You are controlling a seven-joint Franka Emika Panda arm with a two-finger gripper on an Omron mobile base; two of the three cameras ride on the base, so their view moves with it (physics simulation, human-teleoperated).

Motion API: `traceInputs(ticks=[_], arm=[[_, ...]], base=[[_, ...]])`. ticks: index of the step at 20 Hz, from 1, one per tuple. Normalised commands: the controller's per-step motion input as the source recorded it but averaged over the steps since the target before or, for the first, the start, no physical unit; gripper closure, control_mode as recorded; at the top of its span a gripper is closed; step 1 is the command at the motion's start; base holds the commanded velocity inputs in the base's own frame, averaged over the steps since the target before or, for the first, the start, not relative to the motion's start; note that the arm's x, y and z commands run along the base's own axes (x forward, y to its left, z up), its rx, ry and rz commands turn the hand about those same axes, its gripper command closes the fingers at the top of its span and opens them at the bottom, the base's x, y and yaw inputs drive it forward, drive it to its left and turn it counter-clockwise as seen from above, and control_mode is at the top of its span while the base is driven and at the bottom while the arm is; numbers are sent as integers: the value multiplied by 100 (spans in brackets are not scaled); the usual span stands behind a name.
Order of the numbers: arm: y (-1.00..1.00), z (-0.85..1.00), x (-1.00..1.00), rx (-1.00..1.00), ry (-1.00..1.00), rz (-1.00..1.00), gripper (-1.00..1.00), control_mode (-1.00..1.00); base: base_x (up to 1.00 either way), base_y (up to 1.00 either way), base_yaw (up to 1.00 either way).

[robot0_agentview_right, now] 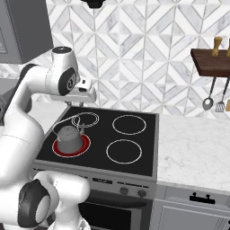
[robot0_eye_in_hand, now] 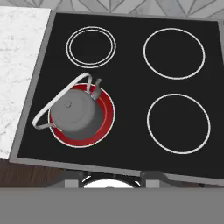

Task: Turn off the front left burner of the stove.

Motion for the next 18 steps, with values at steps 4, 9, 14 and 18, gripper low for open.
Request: traceInputs(ticks=[4,9,14,18], arm=[[23,-25,-25,-18,0,4,-100,-100],[96,-68,-41,-46,0,22,-100,-100],[98,-51,-12,-38,1,27,-100,-100],[26,-8,0,-10,3,10,-100,-100]], base=[[0,0,0],[0,0,0],[0,0,0],[0,0,0]])
